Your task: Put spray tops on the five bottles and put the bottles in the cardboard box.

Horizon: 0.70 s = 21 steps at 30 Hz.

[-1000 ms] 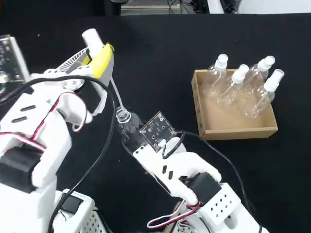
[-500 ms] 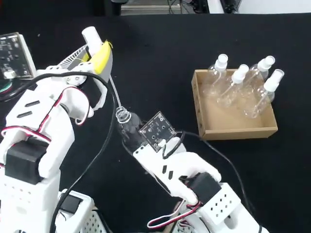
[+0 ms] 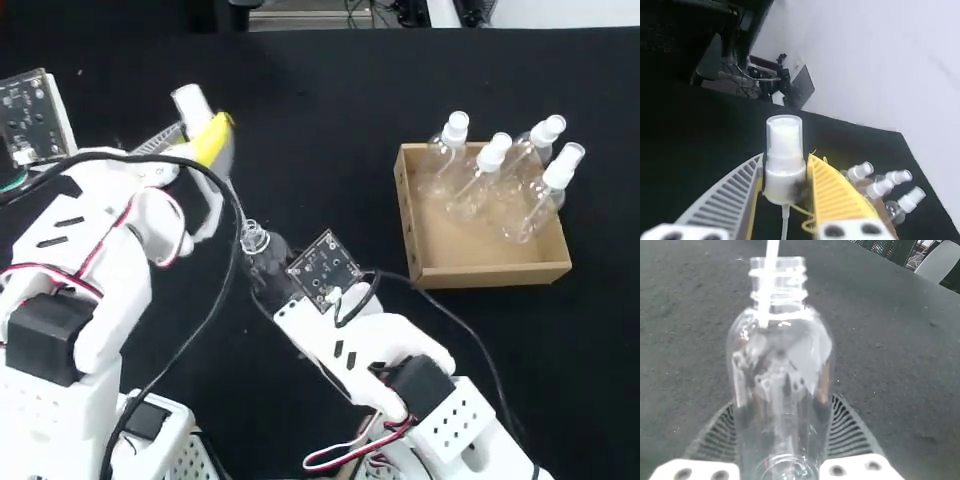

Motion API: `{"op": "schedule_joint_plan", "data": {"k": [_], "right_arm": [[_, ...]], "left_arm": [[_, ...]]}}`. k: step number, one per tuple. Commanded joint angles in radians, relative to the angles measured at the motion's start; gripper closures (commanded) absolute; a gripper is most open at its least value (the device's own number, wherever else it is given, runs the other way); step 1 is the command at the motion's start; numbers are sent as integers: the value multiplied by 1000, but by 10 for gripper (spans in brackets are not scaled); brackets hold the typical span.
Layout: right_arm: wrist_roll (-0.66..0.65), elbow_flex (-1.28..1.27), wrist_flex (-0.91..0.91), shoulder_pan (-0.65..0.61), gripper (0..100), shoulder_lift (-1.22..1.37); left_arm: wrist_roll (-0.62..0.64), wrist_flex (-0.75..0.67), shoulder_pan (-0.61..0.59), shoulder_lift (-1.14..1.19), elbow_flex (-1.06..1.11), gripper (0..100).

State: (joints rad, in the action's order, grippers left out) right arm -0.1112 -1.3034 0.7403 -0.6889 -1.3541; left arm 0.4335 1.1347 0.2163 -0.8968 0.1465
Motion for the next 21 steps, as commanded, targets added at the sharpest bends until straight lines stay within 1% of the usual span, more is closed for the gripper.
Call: {"op": "schedule_joint_plan", "data": {"k": [1,4,6,8,12,14,16,19,21], "right_arm": [[8,7,-23,-6,988,-31],[8,7,-23,-6,988,-31],[8,7,-23,-6,988,-31],[8,7,-23,-6,988,-31],[8,7,-23,-6,988,-31],[8,7,-23,-6,988,-31],[12,7,-23,-6,988,-31],[17,10,-23,-6,988,-33],[43,18,-25,21,988,-33]], "left_arm": [[32,51,97,-15,19,949],[34,101,117,-15,51,948],[34,126,117,-15,62,914],[34,175,117,-15,62,827],[35,270,117,-17,56,607],[35,299,117,-17,51,535],[35,311,117,-26,51,510],[35,305,119,-87,51,512],[35,304,119,-143,51,512]]}}
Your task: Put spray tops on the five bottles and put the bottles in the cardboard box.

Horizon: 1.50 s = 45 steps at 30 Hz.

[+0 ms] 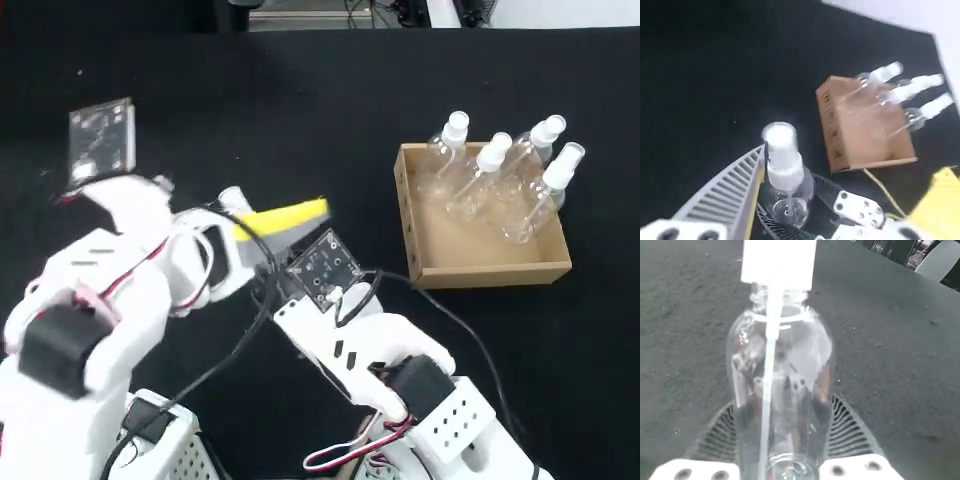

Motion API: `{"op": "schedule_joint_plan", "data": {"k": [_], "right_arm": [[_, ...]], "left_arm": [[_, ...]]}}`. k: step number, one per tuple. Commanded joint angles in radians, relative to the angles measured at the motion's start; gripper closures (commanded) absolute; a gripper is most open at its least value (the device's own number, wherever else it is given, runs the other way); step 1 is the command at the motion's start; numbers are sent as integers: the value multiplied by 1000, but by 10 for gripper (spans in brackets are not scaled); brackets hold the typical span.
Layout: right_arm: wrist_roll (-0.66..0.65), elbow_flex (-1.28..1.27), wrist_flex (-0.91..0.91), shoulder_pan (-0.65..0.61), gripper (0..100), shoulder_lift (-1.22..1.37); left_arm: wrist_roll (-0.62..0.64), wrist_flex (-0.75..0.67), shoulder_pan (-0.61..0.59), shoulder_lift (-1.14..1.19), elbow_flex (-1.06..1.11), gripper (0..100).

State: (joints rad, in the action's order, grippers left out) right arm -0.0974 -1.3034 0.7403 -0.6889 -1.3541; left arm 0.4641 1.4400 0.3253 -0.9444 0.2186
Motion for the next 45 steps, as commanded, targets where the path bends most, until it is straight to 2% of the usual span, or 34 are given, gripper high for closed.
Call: {"op": "schedule_joint_plan", "data": {"k": [1,5,9,14,17,19,23,28,34,40,45], "right_arm": [[55,30,-31,46,988,-35],[120,65,-32,146,988,-77],[141,33,-74,152,987,-120],[135,-56,-308,178,987,-128],[135,-79,-436,178,987,-99],[135,-79,-508,173,987,-59],[135,-74,-690,173,987,93],[135,-27,-913,157,987,384],[132,42,-990,81,982,745],[133,142,-1224,80,987,1079],[133,160,-1570,83,987,1330]], "left_arm": [[5,-2,10,-126,-21,512],[3,-3,-58,-229,18,512],[-2,-48,-205,-282,137,512],[-17,-92,-412,-321,317,511],[-189,-118,-535,-333,440,510],[-267,-176,-619,-334,526,511],[-256,-347,-768,-333,711,511],[-186,-572,-794,-334,947,511],[-110,-736,-803,-334,1109,511],[-72,-767,-803,-334,1150,511],[-46,-773,-803,-336,1173,511]]}}
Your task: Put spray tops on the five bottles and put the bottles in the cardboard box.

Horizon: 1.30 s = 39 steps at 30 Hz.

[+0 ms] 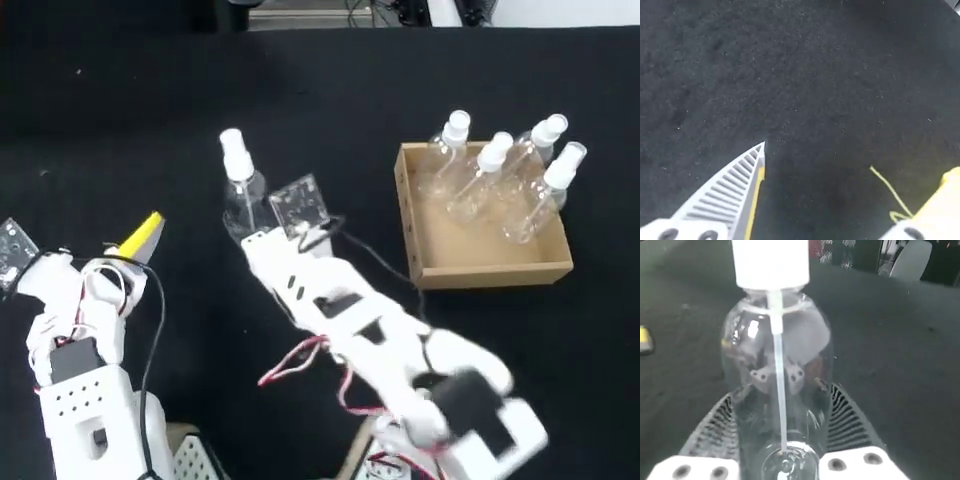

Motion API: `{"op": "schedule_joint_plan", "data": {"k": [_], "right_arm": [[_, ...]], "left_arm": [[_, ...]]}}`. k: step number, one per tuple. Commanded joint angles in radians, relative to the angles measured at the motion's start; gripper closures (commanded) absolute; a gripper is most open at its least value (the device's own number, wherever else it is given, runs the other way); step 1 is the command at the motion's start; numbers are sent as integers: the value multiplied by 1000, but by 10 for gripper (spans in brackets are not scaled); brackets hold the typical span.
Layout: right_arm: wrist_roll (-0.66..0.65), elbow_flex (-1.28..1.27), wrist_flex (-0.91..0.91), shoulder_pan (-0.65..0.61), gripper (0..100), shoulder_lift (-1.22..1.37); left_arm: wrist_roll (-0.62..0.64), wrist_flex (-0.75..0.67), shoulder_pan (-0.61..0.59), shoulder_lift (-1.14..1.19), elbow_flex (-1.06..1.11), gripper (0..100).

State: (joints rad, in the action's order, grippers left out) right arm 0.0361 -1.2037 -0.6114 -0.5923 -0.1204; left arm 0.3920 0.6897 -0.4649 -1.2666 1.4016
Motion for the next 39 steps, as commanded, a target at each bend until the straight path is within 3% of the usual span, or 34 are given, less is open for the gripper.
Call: {"op": "schedule_joint_plan", "data": {"k": [1,7,13,35,39], "right_arm": [[0,58,-296,-12,987,142],[2,90,-574,-15,987,380],[2,188,-586,-12,983,529],[2,217,-577,-34,982,582],[2,217,-577,-34,889,582]], "left_arm": [[28,-21,-13,-14,-10,511],[26,-18,-13,-14,-10,511],[20,-18,-13,-14,-10,511],[23,-17,-31,-14,-15,511],[26,-23,-94,-14,-21,511]]}}
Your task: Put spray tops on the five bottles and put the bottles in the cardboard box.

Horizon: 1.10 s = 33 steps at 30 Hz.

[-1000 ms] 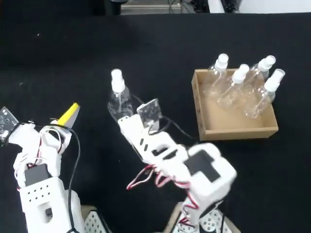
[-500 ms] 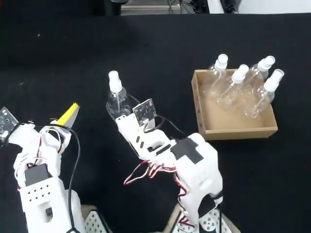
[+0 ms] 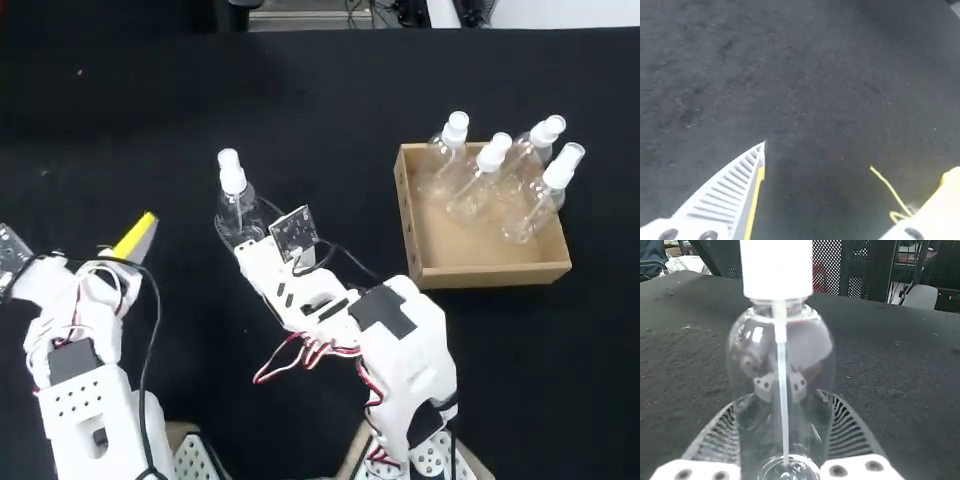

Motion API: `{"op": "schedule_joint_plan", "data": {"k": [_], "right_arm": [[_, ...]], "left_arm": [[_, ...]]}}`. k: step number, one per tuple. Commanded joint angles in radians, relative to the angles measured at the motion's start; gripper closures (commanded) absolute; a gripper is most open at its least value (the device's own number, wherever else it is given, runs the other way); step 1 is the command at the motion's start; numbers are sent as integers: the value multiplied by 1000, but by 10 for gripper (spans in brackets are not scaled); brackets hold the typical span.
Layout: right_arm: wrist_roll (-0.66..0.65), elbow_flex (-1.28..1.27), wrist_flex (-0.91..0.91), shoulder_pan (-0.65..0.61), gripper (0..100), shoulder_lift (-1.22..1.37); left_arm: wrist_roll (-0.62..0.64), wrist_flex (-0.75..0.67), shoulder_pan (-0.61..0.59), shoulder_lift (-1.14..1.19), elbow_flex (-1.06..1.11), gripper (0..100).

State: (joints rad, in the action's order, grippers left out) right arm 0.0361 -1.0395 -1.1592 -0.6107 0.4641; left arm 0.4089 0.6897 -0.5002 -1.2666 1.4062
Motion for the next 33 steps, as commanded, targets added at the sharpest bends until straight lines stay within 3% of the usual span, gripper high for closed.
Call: {"op": "schedule_joint_plan", "data": {"k": [1,4,10,24,30,33], "right_arm": [[6,53,-29,-15,848,-2],[8,53,-29,-15,775,-2],[8,47,-29,-17,821,-2],[6,42,-37,-34,827,-8],[3,8,-101,-31,969,-31],[2,-48,-135,-32,982,-67]], "left_arm": [[9,-23,-70,-14,-25,511],[9,-18,-79,-14,-36,511],[9,-18,-81,-14,-39,511],[9,-18,-81,-14,-39,511],[9,-18,-81,-14,-39,511],[9,-18,-81,-14,-39,511]]}}
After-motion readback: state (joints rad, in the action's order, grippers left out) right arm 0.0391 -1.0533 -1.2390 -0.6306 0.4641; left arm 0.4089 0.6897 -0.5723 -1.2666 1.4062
